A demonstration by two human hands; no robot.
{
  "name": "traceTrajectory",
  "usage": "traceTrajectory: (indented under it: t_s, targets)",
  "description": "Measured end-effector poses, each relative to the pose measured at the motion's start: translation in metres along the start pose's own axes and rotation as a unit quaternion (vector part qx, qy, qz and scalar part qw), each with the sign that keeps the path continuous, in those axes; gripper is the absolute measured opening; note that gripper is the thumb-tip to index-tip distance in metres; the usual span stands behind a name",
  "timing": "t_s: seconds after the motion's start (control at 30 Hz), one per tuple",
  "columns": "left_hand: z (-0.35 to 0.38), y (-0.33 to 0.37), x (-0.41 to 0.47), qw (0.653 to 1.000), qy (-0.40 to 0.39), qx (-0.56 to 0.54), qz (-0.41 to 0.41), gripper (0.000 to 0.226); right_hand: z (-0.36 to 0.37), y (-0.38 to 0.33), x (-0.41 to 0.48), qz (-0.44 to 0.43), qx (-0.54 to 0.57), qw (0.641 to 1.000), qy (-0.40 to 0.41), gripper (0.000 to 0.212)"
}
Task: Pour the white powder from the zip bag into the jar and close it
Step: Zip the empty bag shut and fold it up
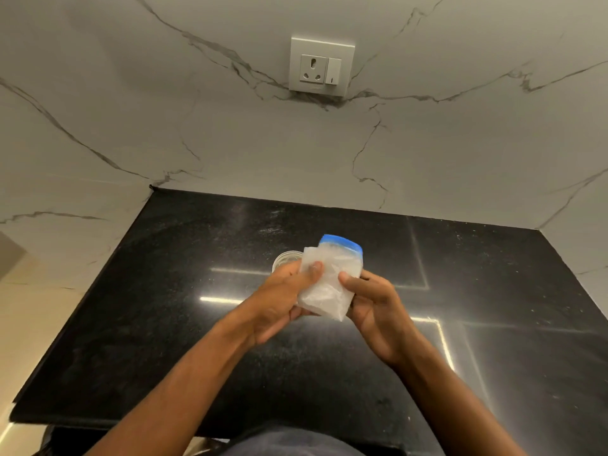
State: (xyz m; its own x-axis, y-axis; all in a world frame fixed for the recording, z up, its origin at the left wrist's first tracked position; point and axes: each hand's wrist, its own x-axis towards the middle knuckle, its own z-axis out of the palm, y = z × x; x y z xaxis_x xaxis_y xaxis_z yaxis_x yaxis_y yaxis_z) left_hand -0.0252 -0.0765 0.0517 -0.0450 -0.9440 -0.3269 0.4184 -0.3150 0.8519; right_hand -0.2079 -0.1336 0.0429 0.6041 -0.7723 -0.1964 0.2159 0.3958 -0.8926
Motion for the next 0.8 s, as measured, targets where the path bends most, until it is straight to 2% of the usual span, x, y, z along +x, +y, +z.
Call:
traceTrajectory:
  t_s: [0.1, 0.2, 0.27, 0.33, 0.4, 0.47, 0.5, 0.53, 0.57, 0.63, 0.67, 0.73, 0.8]
  targets:
    - [-0.001, 0.005, -0.006, 0.999, 0.006, 0.034, -0.032, 0.038, -0.002, -0.001, 0.004, -0.015, -0.008, 0.998, 0.057, 0.030]
    - [-0.003, 0.002, -0.010, 0.997, 0.036, 0.046, -0.050, 0.024, 0.002, 0.006, 0.006, -0.083, -0.096, 0.990, 0.066, 0.035]
    - [-0.006, 0.001, -0.016, 0.997, 0.057, 0.001, -0.052, 0.026, 0.004, 0.011, 0.005, -0.140, -0.152, 0.978, 0.037, 0.044]
    - [-0.013, 0.000, -0.027, 0.992, 0.041, -0.108, -0.050, 0.042, 0.005, 0.014, 0.004, -0.205, -0.213, 0.955, 0.016, 0.049]
    - [-0.020, 0.000, -0.041, 0.987, 0.023, -0.152, -0.040, 0.053, 0.008, 0.016, 0.004, -0.287, -0.335, 0.897, 0.000, 0.042]
    - [-0.024, -0.003, -0.053, 0.994, 0.048, -0.093, -0.022, 0.053, 0.018, 0.022, 0.003, -0.345, -0.470, 0.813, -0.016, 0.032]
    - [-0.025, -0.004, -0.059, 0.996, 0.072, -0.059, -0.013, 0.049, 0.023, 0.026, 0.002, -0.357, -0.504, 0.786, -0.026, 0.031]
    - [-0.027, -0.006, -0.064, 0.994, 0.096, -0.044, -0.003, 0.043, 0.029, 0.031, 0.002, -0.360, -0.502, 0.786, -0.034, 0.032]
    - [-0.031, -0.007, -0.070, 0.992, 0.119, -0.048, 0.003, 0.037, 0.034, 0.035, 0.001, -0.341, -0.465, 0.816, -0.041, 0.034]
    - [-0.042, -0.007, -0.084, 0.986, 0.153, -0.062, 0.020, 0.031, 0.049, 0.036, -0.003, -0.213, -0.283, 0.934, -0.046, 0.035]
    - [-0.050, -0.007, -0.093, 0.983, 0.169, -0.056, 0.032, 0.031, 0.059, 0.037, -0.006, -0.130, -0.167, 0.976, -0.053, 0.036]
    - [-0.070, -0.006, -0.114, 0.980, 0.189, -0.020, 0.057, 0.032, 0.078, 0.044, -0.012, -0.001, -0.029, 0.998, -0.054, 0.052]
    - [-0.091, -0.007, -0.136, 0.978, 0.192, 0.005, 0.076, 0.036, 0.101, 0.059, -0.019, 0.051, -0.052, 0.995, -0.066, 0.052]
